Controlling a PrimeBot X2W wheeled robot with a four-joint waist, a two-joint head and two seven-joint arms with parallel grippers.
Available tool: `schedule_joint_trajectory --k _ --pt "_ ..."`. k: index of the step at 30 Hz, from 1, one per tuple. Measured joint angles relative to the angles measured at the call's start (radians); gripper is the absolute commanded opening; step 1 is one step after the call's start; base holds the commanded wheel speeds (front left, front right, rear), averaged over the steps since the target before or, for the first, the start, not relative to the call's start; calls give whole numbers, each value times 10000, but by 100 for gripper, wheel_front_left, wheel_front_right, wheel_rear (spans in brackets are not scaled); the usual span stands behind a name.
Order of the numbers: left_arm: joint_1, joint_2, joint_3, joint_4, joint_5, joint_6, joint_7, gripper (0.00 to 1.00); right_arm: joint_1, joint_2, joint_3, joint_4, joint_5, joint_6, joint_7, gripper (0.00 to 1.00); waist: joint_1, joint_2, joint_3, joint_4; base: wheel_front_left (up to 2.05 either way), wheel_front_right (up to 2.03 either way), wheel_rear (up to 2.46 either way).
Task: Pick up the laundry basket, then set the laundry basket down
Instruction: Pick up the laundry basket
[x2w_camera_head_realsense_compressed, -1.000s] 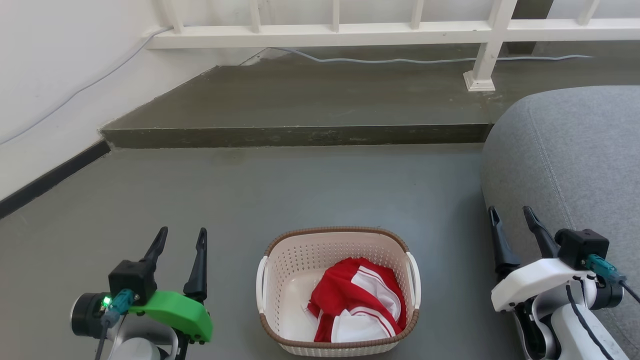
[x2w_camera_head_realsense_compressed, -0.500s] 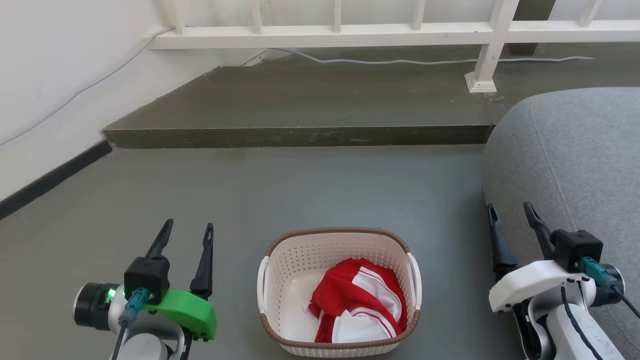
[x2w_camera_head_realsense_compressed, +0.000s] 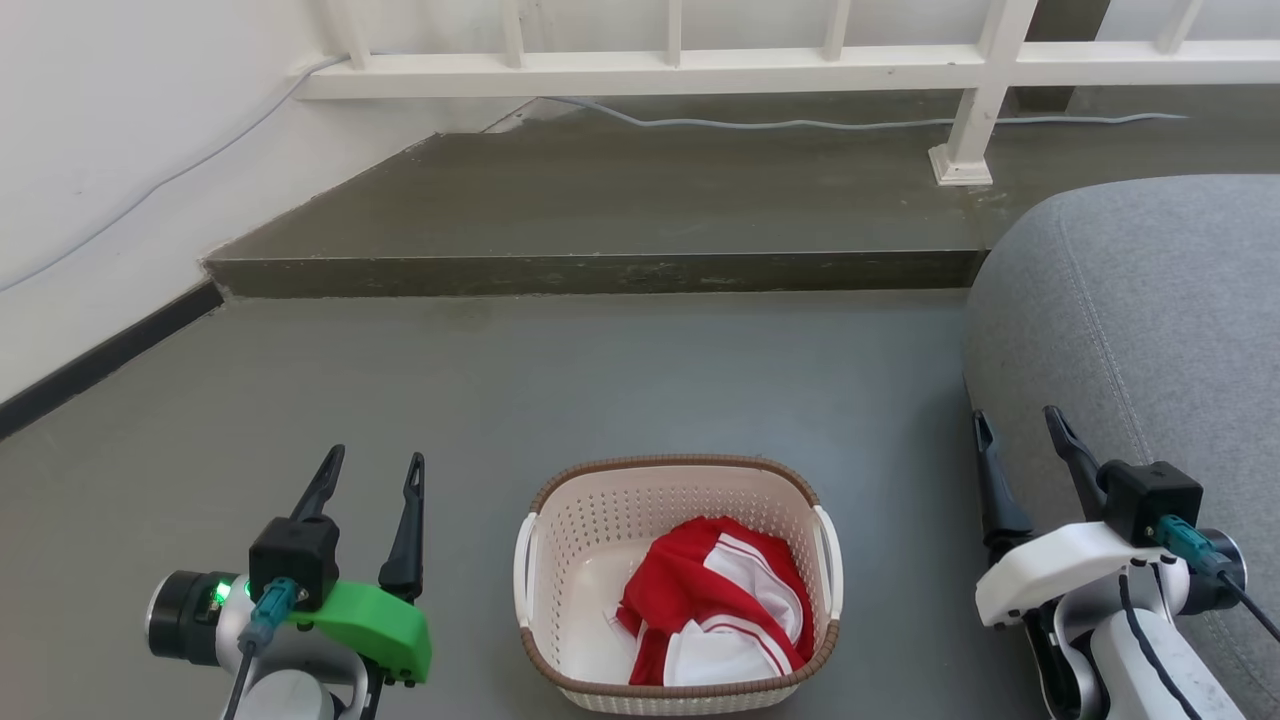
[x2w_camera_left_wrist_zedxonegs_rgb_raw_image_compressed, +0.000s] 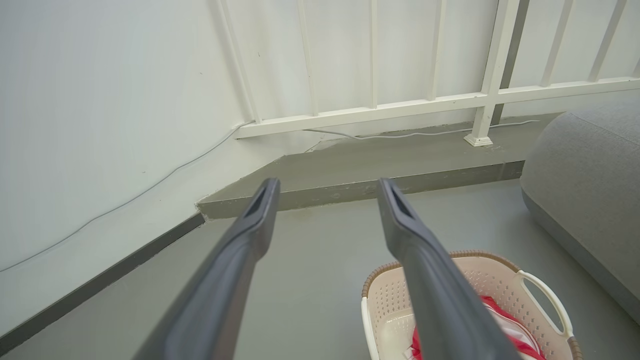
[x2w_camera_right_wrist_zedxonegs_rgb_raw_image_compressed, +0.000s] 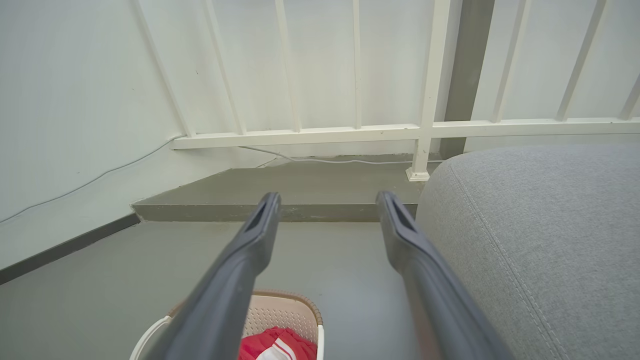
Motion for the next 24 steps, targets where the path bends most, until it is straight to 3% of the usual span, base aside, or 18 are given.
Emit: schedule_joint_trajectory --k 12,24 --pt "-116 -4 15 -38 -2 0 0 100 -1 105 17 79 -6 180 0 100 0 0 352 -44 0 0 0" --pt "-874 -117 -27 -219 -46 -197 2 100 -576 240 21 228 -6 259 0 100 0 0 1633 -106 0 0 0"
